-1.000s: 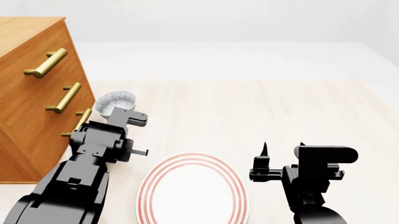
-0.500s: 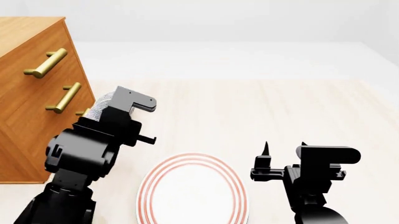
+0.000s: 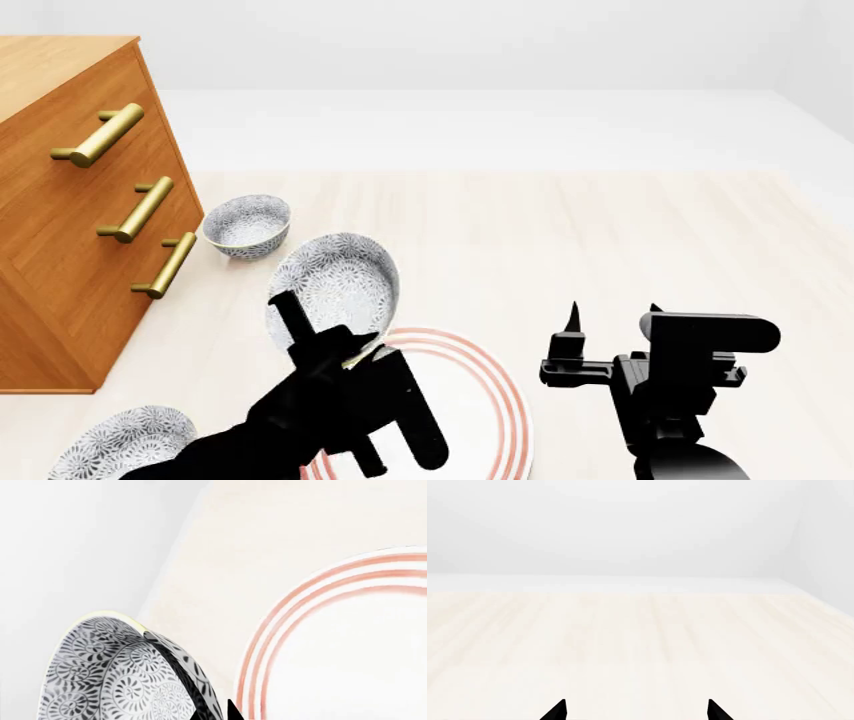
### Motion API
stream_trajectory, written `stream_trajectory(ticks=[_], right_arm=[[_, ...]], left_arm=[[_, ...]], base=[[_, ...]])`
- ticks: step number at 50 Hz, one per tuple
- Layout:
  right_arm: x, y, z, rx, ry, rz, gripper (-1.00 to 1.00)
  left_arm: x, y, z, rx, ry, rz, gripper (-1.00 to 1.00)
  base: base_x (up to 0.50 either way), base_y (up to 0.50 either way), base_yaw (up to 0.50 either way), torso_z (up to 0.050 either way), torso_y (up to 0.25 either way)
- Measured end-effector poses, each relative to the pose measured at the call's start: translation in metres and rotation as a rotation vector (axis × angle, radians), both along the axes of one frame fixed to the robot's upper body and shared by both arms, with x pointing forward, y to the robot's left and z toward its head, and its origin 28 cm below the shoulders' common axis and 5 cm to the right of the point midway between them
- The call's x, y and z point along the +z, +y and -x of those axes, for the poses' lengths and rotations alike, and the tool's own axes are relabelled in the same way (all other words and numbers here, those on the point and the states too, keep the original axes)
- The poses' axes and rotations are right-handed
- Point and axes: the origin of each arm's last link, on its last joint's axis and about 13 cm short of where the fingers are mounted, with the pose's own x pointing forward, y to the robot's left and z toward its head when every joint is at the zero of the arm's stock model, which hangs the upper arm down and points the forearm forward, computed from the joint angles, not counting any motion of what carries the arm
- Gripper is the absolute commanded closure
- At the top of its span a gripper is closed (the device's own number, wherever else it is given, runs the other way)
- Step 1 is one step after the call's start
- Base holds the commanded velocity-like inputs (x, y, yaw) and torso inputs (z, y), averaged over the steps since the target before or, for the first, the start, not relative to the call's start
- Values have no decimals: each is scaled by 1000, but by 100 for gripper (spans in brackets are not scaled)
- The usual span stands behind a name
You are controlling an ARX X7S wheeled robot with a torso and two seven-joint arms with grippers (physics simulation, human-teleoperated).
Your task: Put the bowl in the middle on the plate.
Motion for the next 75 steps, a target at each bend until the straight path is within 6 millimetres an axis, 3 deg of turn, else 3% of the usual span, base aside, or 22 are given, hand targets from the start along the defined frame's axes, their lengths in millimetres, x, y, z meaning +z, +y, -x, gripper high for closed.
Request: stream_trajectory(ticks=[9,26,75], right_arm=[[-1,0,0,1,3,0,-100],[-3,0,-1,1,8,0,-100],[-4,0,0,-1,6,-7,-100]], left_arm=[[-3,-5,28,-212,49,-66,100],[-5,-3,45,-374,103,-124,100],[-28,-11,14,-445,241,-238,100]], base=[[0,0,0,0,1],[0,0,0,0,0],[0,0,0,0,0]])
